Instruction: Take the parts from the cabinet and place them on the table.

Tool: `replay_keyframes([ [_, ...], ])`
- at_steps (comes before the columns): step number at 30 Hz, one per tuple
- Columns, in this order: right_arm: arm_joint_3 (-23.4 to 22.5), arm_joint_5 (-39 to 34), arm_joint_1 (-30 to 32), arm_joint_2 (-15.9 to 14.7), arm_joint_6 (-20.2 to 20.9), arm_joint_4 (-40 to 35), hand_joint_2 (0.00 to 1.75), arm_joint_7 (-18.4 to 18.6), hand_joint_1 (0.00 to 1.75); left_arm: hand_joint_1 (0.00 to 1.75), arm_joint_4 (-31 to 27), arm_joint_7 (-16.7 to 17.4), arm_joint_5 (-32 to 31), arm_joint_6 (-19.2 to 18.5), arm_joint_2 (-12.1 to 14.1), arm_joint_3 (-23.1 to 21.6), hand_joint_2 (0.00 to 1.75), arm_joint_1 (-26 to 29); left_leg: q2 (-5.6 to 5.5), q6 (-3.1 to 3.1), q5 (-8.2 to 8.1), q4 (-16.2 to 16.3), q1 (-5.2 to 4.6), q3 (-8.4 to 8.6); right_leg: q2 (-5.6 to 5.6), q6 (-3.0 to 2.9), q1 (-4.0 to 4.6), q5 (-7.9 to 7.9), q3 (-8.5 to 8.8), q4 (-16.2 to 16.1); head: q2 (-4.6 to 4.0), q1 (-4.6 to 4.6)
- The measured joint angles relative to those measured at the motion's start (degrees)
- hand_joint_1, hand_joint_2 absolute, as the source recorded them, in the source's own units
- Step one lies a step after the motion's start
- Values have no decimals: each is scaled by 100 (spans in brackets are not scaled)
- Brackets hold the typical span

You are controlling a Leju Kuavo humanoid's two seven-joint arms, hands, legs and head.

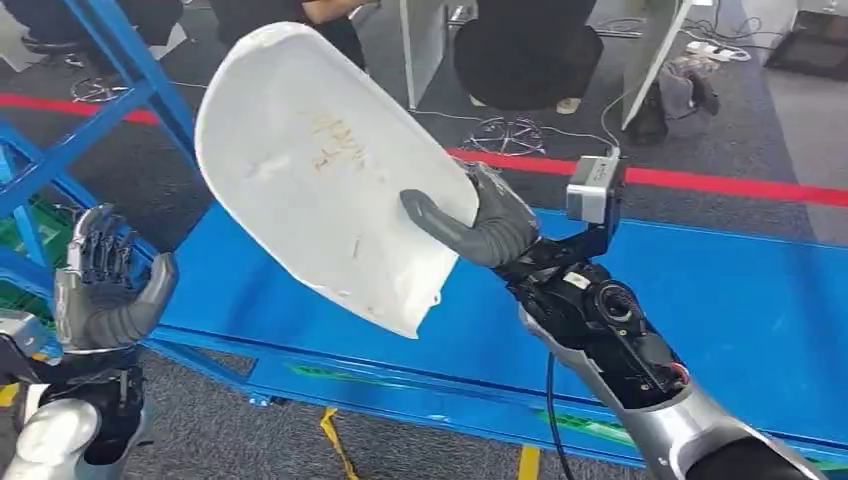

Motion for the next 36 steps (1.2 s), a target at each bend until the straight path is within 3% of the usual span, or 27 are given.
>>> replay_keyframes([
  [1, 0, 2, 0, 0, 0, -2, 175, 0, 175, 0, 0, 0, 0, 0, 0, 0, 175, -9, 111, 61, 273, -563, -59, 278, -58, 1, 4, -21, 32, -1, 0, -2],
  [2, 0, 0, 1, 0, 0, -9, 175, -2, 175, 0, 0, 0, 0, 0, 0, 0, 175, -25, 479, 144, 404, -1024, -155, 495, -99, 8, 6, -36, 56, -7, 0, -2],
  [3, 0, 2, 9, 0, 0, -17, 175, -4, 175, 0, 0, 0, 2, -2, -2, 0, 175, -55, 603, 171, 350, -1144, -232, 539, -145, 33, 58, -59, 50, 0, 0, -17],
  [6, 2, 63, 30, 0, -9, -28, 175, 2, 175, 0, 0, -13, 2, -37, -9, 0, 175, -64, 344, 200, 364, -1156, -231, 511, -357, 82, 54, -91, 99, -33, 0, -2],
  [7, 2, 70, 28, 0, -15, -39, 175, 2, 175, 0, -2, -13, 2, -37, -9, 0, 175, -64, 265, 237, 407, -1223, -164, 568, -411, 121, 84, -133, 92, -21, 0, 4],
  [8, 0, 70, 33, 0, -24, -44, 175, 2, 175, 0, 0, -22, 0, -44, -18, 0, 175, -62, 212, 246, 417, -1248, -147, 591, -138, 142, 35, -212, 51, 90, -2, 9],
  [9, -2, 70, 30, 0, -22, -48, 175, -4, 175, 0, 0, -15, 4, -44, -24, 0, 175, -81, 152, 268, 420, -1247, -122, 598, 101, 158, 12, -414, -87, 427, 0, 22],
  [10, 0, 70, 41, 0, -22, -46, 175, -2, 175, 0, 0, -15, 9, -44, -42, 0, 175, -80, 74, 272, 419, -1247, -110, 602, 224, 179, 9, -647, -318, 935, 0, 74],
  [12, 0, 72, 90, -2, -24, -46, 175, 2, 175, 0, 4, -15, 11, -48, -57, 0, 175, -66, -89, 276, 416, -1241, -107, 601, 285, 214, 0, -953, -764, 1820, 0, 135],
  [13, 0, 72, 101, -2, -24, -46, 175, 2, 175, 0, 7, -15, 11, -50, -59, 0, 175, -56, -183, 276, 416, -1237, -107, 605, 289, 221, -2, -901, -836, 1905, 0, 149],
  [15, -2, 72, 97, -2, -31, -46, 175, 0, 175, 0, 15, -15, 13, -50, -61, 0, 175, -51, -366, 260, 405, -1221, -98, 628, 320, 212, -12, -407, -557, 1215, 0, 168],
  [16, 0, 72, 97, -4, -31, -46, 175, 2, 175, 0, 15, -15, 11, -52, -63, 0, 175, -52, -444, 240, 391, -1203, -91, 650, 406, 208, -28, -102, -295, 646, 0, 186],
  [17, 0, 72, 97, -2, -33, -48, 175, 2, 175, 0, 15, -15, 11, -55, -72, 0, 175, -54, -514, 209, 369, -1183, -80, 657, 629, 205, -58, 63, -98, 161, 0, 197],
  [18, 0, 72, 100, -4, -33, -46, 175, 2, 175, 0, 17, -20, 11, -57, -76, 0, 175, -67, -580, 184, 367, -1165, -97, 614, 893, 209, -81, -23, -34, 73, -2, 173],
  [21, -2, 77, 99, -4, -44, -68, 175, 7, 175, 0, 26, -20, 11, -74, -83, 0, 175, -57, -787, 67, 427, -1175, -12, 530, 750, 128, -38, -42, 52, 9, 0, 192],
  [22, -2, 77, 93, -4, -39, -83, 175, 4, 175, 0, 28, -20, 11, -77, -81, 0, 175, -57, -868, 41, 430, -1171, -50, 518, 675, 94, -68, -20, 82, -37, 0, 186],
  [23, -2, 77, 82, -4, -39, -92, 175, 6, 175, 0, 31, -20, 11, -81, -79, 0, 175, -53, -691, 43, 361, -1102, -43, 497, 588, 61, -85, -1, 114, -83, 0, 179],
  [24, -2, 77, 84, -4, -39, -94, 175, 7, 175, 0, 31, -22, 11, -87, -79, 0, 175, -84, -356, 14, 198, -828, -76, 365, 517, 20, -81, 0, 132, -107, 0, 89],
  [25, -2, 88, 83, -4, -39, -107, 175, 15, 175, 0, 33, -28, 11, -105, -81, 0, 175, -100, -163, -22, -26, -332, -60, 104, 425, -8, -64, -6, 133, -108, 0, 41],
  [27, -2, 103, 91, -4, -24, -111, 175, 39, 175, 0, 44, -28, 9, -125, -85, 0, 175, -90, -41, -60, -353, 594, -30, -397, 257, -32, -45, -25, 129, -107, 0, 26],
  [28, -2, 103, 91, -4, -17, -111, 175, 46, 175, 0, 50, -31, 4, -136, -85, 0, 175, -90, -29, -70, -354, 770, -16, -512, 182, -30, -43, -33, 131, -107, 0, 17],
  [29, -2, 103, 91, -4, -11, -111, 175, 52, 175, 0, 55, -33, -4, -140, -85, 0, 175, -90, -20, -75, -225, 649, -6, -475, 106, -30, -41, -45, 139, -107, 0, 18],
  [31, -2, 103, 90, -4, 7, -122, 175, 68, 175, 0, 55, -35, -7, -155, -85, 0, 175, -94, 52, -58, 286, -340, -1, 28, -33, -7, -41, -80, 181, -107, 0, 11],
  [32, -2, 103, 89, -4, 20, -125, 175, 70, 175, 0, 55, -37, -11, -157, -85, 0, 175, -103, 278, -31, 523, -954, -16, 368, -90, 18, -32, -106, 217, -107, 0, 2],
  [33, -2, 101, 89, -4, 33, -131, 175, 79, 175, 0, 55, -39, -22, -164, -87, 0, 175, -123, 542, -4, 455, -1185, -92, 480, -138, 53, 12, -135, 222, -102, 0, -13],
  [34, 0, 101, 80, -4, 46, -133, 175, 96, 175, 0, 53, -42, -26, -171, -100, 0, 175, -127, 404, 42, 488, -1189, -86, 464, -176, 75, 28, -149, 227, -100, 0, 11],
  [36, 4, 94, 87, -4, 61, -136, 175, 105, 175, 0, 57, -42, -26, -179, -98, 0, 175, -139, 280, 83, 459, -1174, -111, 452, -282, 127, 30, -180, 273, -126, 0, 33],
])
